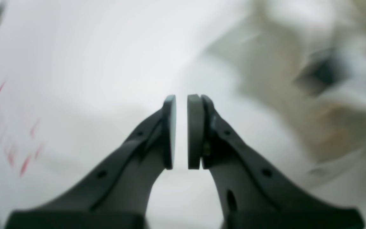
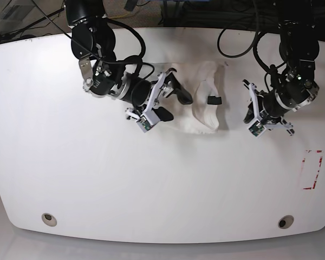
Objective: Fold the T-shirt properly
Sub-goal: 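Release and regrasp the folded bundle edges with both grippers, then rotate the folded shirt bundle with both grippers to align it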
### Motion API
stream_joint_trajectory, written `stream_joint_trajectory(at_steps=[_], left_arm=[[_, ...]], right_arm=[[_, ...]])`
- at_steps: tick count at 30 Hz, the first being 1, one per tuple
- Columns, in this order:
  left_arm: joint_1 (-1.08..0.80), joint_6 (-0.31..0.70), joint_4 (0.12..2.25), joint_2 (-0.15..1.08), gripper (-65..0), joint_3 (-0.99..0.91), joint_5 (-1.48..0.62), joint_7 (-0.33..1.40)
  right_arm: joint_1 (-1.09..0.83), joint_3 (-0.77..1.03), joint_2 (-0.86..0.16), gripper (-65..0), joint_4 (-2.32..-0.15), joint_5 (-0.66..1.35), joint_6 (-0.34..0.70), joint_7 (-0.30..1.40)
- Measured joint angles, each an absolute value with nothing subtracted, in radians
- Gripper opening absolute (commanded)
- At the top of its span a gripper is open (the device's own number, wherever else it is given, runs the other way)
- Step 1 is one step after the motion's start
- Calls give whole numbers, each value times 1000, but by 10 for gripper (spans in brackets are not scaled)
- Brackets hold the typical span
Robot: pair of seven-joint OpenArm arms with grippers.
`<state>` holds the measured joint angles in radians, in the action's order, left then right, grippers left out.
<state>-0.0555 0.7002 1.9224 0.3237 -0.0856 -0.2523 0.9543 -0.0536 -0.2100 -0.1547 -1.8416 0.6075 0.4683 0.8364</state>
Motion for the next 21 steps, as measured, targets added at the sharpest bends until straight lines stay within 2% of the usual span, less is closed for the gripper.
stream_joint_trajectory(at_steps=[6,10,13,21], left_arm=[[-23,700,1922,281,-603,88,-242,967],[-20,701,1922,201,-603,178,-207,953],[-22,700,1922,152,-606,226,-147,956],[-63,700,1882,130,-606,263,-102,956]], right_arm=[[-73,-98,-212,-252,-1829,604,472,837],[-56,-49,-227,-374,-1732,606,472,822],[-27,-46,-233,-442,-1623,597,468,835],[9,-52,-255,-419,-1430,610,474,702]])
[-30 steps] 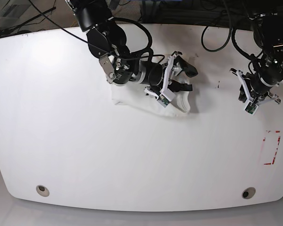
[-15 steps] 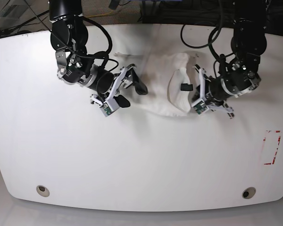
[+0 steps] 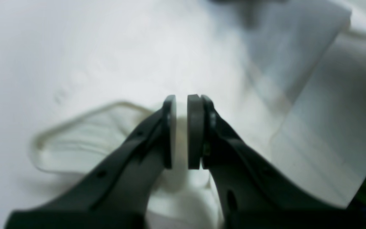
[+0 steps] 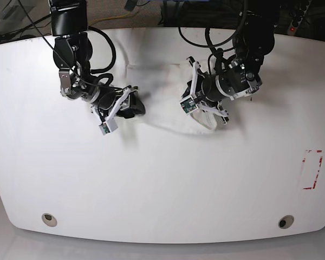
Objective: Fold the T-shirt properly
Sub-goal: 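Rotate the folded shirt bundle with both grippers to align it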
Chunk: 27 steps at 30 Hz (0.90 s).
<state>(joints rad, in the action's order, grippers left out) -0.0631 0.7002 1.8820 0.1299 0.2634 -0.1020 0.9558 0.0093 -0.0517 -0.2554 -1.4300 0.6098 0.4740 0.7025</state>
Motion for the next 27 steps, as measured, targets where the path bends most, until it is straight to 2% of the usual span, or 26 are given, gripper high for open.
stream_joint_trajectory(at_steps=[5,11,15,21,27], left_arm=[[-47,700,1752,212,-606,263,-105,901],[-35,705,1632,293,-607,265,-132,691],[35,709,1583,314,-607,258,-129,692],[61,694,1673,342,-607,107,-95,717],[34,698,1824,323,-606,111,-112,720]], right_arm=[[9,-52,-292,-422,-1375,625,478,648],[-22,-52,-310,-423,-1399,627,479,640],[-54,-52,-310,-422,-1467,612,472,658],[-89,-43,-310,-425,-1637,607,464,749],[-68,-46,-308,-423,-1720,606,468,765]])
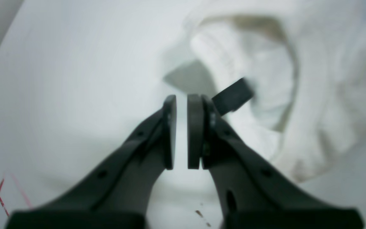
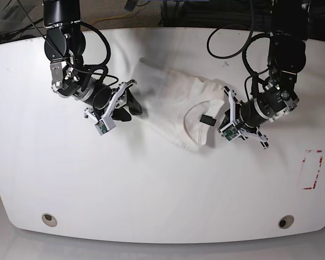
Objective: Fold the T-shirt properly
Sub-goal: 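Rotate the folded shirt bundle with both grippers to align it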
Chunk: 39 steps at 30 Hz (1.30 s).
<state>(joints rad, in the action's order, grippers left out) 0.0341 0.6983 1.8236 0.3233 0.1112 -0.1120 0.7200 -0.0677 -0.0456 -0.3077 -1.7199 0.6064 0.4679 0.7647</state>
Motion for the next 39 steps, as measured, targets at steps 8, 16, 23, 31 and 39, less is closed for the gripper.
stream_joint_trajectory(at_steps=[8,16,23,31,39], left_arm=[[-65,700,1873,219,-604,167,-95,786],[-84,700,1747,147,-603,239,-20,770],[22,703,1573,146,-603,235,24,725],[136,704,1531,223,-604,235,25,717],[179,705,1568,275,-603,196,22,721]], right_arm=[[52,-47,-304,-423,-1521,446,472,763],[65,-45,-274,-425,-1379,339,554,654],[19,-46,-274,-425,-1410,313,554,636],[-80,-142,-259,-425,-1542,301,545,649],[-98,-307,-206,-425,-1592,299,550,669]])
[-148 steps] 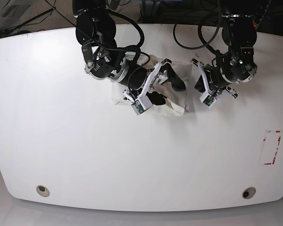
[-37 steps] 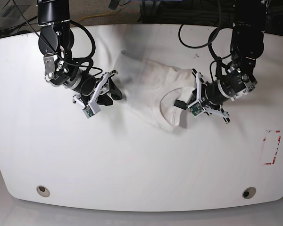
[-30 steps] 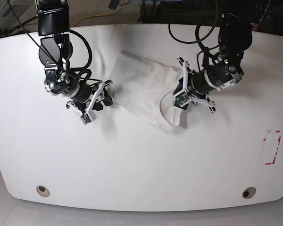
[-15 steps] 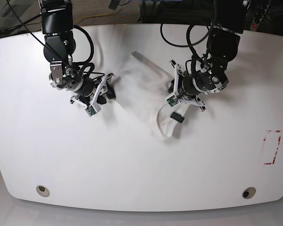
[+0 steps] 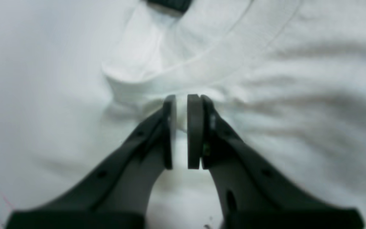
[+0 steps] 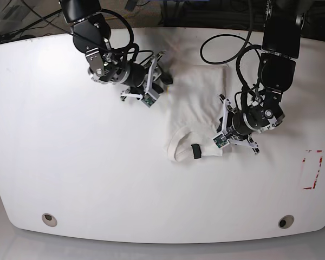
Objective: Fold the T-shirt properly
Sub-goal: 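Rotate the folded shirt bundle with both grippers to align it, then fold the bundle in half with both grippers, pressing it flat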
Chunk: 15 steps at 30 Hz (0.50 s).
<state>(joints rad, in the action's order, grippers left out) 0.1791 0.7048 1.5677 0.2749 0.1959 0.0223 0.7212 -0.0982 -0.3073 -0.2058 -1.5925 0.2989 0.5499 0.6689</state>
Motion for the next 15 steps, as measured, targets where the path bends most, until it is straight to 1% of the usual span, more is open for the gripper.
stream_joint_trajectory(at_steps=[2,5,9,12,15], left_arm=[[178,704,1603,277,-603,170,22,722],[152,696,1683,287,-603,150,27,777],[72,703,1782,280,-603,150,24,830],[-4,704,1850,275,-603,149,7,822],[-79,704,1881,275,-606,128,15,823]], right_arm=[[-101,-314,-186,-425,-1608,299,551,719],[-103,-315,-184,-425,-1657,304,551,761],[-88,-289,-203,-425,-1743,296,551,776],[-65,-227,-189,-425,-1788,304,558,839],[-19,-207,-189,-425,-1805,330,559,859]])
